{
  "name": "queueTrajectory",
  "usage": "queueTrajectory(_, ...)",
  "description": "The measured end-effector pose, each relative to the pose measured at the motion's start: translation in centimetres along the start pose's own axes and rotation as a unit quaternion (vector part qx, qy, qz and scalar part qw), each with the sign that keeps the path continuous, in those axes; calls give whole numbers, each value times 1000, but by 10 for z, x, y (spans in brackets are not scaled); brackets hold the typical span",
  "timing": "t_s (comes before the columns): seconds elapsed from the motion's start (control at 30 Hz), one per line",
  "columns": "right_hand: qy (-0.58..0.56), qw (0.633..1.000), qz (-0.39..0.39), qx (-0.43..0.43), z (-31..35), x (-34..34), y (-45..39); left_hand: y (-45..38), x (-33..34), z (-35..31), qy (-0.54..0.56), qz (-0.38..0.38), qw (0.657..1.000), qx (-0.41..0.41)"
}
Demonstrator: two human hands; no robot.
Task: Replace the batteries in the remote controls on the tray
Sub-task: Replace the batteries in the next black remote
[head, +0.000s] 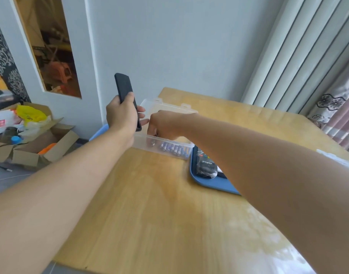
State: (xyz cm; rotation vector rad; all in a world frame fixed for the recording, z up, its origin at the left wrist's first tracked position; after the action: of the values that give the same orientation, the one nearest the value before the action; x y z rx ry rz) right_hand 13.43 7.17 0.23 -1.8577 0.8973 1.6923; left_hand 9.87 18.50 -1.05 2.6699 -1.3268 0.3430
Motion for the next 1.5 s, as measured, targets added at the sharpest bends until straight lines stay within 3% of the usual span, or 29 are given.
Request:
queueTrajectory(0.6,14,1000,15,10,-12,-1,23,3,-1,-5,15,-18,1000,-18)
queueTrajectory(0.93,-21,998,-43,28,-18,-17,57,33,27,-27,9,-3,1000,17)
queueTrajectory(1.13,-67,981,-143,108,-64,-48,117,65,61,-27,5,34,999,24)
queueTrajectory(1.27,-66,960,-178,208,-119,-60,197,109,102,-9,6,93,996,6)
queueTrajectory(1.5,33,915,-56,398,-206,-36,351,214,179,39,-16,218,974,-51)
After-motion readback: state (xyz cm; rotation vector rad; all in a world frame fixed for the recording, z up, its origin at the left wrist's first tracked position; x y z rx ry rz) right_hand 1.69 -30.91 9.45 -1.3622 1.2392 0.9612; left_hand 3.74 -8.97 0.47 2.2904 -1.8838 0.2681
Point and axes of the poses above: each hand's wrist, its own y-axis away from the middle knuckle, its own x-axis out of the palm, z = x × y, the point moved 3 cm from there along -y, towards the middle knuckle, and after that the axes turned 8 degrees about -z, right-handed, at the moved point
